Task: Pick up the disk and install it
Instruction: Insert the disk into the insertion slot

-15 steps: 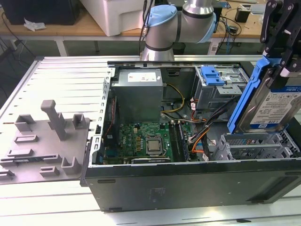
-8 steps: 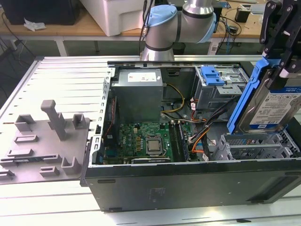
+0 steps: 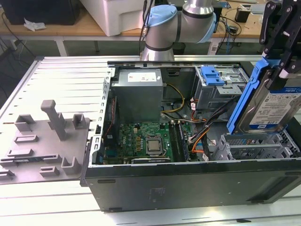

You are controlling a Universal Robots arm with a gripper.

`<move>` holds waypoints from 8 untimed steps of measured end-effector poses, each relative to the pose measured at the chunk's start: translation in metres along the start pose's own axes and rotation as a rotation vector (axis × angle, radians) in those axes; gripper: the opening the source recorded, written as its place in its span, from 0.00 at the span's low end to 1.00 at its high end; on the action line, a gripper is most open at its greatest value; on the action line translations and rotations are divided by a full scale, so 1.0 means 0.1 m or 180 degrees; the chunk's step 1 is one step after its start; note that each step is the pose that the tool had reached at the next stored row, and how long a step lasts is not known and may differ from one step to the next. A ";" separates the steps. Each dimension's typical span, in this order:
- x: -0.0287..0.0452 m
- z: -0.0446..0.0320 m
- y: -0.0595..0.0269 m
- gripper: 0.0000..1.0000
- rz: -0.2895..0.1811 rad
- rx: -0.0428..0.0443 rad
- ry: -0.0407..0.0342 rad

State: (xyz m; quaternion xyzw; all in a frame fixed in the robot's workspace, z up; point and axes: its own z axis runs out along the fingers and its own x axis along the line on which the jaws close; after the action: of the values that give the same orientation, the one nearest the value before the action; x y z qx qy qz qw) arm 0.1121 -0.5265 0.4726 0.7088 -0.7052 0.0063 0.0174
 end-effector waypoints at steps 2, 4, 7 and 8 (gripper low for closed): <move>0.005 0.001 0.000 0.37 0.0000 0.0000 -0.0013; 0.009 0.002 0.000 0.37 0.0000 0.0000 -0.0021; 0.015 0.010 0.000 0.37 0.0000 0.0000 -0.0026; 0.019 0.013 0.000 0.37 -0.0001 0.0000 -0.0027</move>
State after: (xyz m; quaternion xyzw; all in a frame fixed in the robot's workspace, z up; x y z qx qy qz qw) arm 0.1121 -0.5284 0.4714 0.7089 -0.7052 0.0032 0.0143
